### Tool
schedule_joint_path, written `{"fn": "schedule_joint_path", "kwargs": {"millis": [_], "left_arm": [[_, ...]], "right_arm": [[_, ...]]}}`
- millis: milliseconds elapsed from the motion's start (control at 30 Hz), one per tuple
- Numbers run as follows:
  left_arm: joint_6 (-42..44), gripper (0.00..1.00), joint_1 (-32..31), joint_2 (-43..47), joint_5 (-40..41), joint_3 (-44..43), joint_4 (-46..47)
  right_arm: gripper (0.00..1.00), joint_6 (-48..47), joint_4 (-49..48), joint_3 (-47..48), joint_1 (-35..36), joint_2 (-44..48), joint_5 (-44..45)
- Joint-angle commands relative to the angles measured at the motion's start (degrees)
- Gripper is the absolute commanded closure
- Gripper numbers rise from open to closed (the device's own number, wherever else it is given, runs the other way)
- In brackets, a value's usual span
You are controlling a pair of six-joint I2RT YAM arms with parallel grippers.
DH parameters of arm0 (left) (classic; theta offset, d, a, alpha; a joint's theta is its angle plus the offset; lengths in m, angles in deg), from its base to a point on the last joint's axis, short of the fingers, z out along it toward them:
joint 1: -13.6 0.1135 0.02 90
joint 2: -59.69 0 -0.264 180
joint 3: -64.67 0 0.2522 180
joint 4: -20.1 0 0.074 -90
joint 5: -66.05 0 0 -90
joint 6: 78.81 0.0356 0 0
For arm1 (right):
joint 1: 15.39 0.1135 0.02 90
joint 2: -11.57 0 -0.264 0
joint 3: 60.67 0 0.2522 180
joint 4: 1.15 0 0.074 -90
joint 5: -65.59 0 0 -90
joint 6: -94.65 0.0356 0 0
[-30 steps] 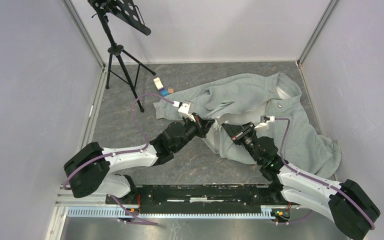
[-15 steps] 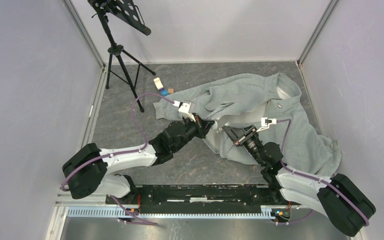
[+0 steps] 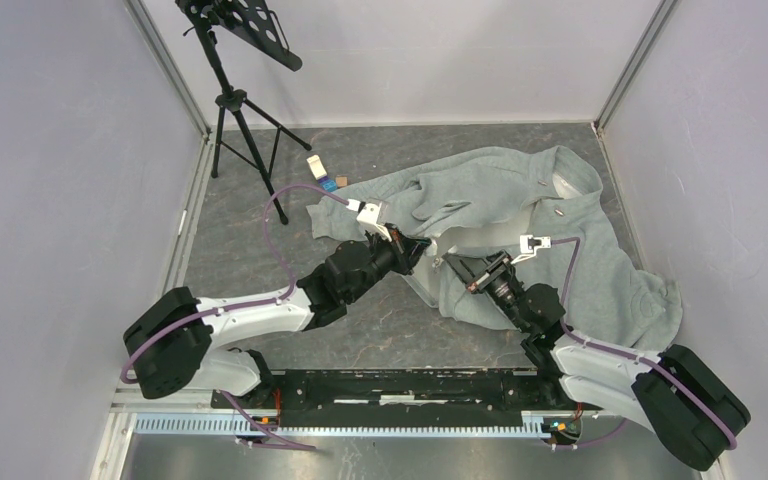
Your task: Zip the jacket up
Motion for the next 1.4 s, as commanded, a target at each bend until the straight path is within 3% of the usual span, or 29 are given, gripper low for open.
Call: {"fn": "schedule_joint_path", "kwargs": {"millis": [0, 1367], "left_arm": [[0.7, 0.98, -0.3, 2.2, -0.1, -2.6, 3.6], [-0.1, 0.98, -0.3, -0.4, -1.5, -1.9, 4.9]], "right_arm": [[0.99, 0.6, -1.0, 0.1, -0.2, 0.7, 1.2], [0.99, 1.6, 1.0, 2.9, -0.3, 0.8, 3.8]]}}
